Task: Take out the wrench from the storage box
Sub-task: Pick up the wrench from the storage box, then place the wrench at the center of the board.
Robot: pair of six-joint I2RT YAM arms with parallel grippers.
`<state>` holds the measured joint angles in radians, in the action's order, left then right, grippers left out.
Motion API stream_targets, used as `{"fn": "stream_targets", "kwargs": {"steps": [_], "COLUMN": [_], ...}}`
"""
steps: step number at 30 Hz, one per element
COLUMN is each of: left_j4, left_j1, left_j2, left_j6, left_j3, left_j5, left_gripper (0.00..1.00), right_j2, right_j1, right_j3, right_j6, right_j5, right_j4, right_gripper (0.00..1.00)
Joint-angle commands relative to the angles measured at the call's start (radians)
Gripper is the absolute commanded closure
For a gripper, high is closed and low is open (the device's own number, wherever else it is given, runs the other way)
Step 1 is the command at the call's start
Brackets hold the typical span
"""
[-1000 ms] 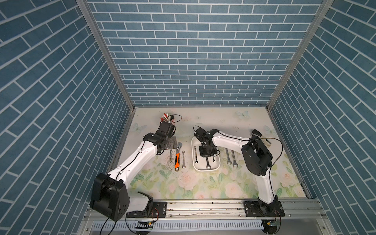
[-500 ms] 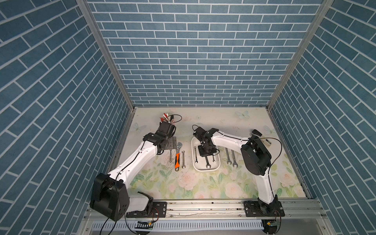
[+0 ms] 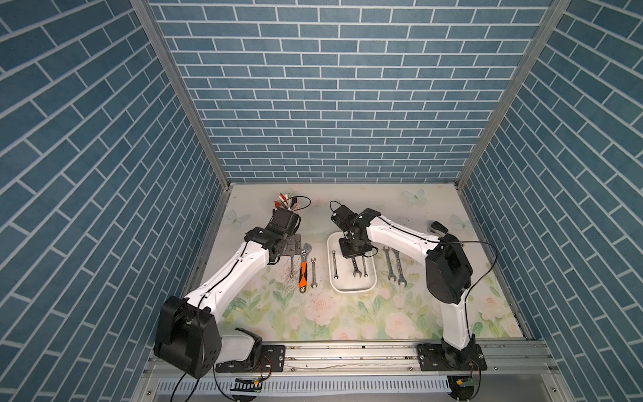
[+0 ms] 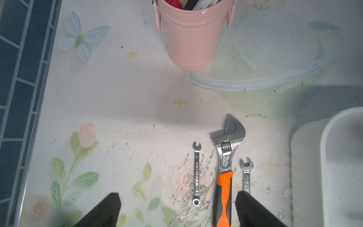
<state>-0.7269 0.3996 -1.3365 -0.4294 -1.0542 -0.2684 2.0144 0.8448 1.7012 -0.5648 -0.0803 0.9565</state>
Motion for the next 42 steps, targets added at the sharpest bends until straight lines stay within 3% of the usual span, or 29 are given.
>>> {"fn": "stream_targets", "kwargs": {"steps": [1, 10, 22, 31, 42], "left_j4": [-0.023, -0.032, -0.052, -0.063, -0.053], "left_j1": [-0.002, -0.004, -0.003, -0.002, -0.002], "left_j2": [0.003, 0.000, -0.004, 0.012, 0.060], "left_j6": [0.005, 0.004, -0.007, -0.022, -0.064], "left_j3": [-0.013, -0.029, -0.045, -0.074, -0.082], "left_j5": [-0.009, -0.010, -0.006, 0.014, 0.075], "left_gripper": [0.03, 0.03, 0.03, 0.00, 0.00], "right_j2": [-0.076, -0.199, -0.337, -0.271, -0.145], "right_j1": [-0.020, -0.092, -0.242, -0.271, -0.273], "right_j3": [0.035, -0.004, -0.275, -0.421, -0.451], "right_j6": [0.037, 0.070, 0.123, 0.117, 0.114], "right_j5": [-0.036, -0.067, -0.024, 0.080, 0.120], "right_j4": [0.068, 0.114, -0.017, -0.204, -0.297], "right_gripper": [0.86, 0.86, 0.86, 0.87, 0.88]}}
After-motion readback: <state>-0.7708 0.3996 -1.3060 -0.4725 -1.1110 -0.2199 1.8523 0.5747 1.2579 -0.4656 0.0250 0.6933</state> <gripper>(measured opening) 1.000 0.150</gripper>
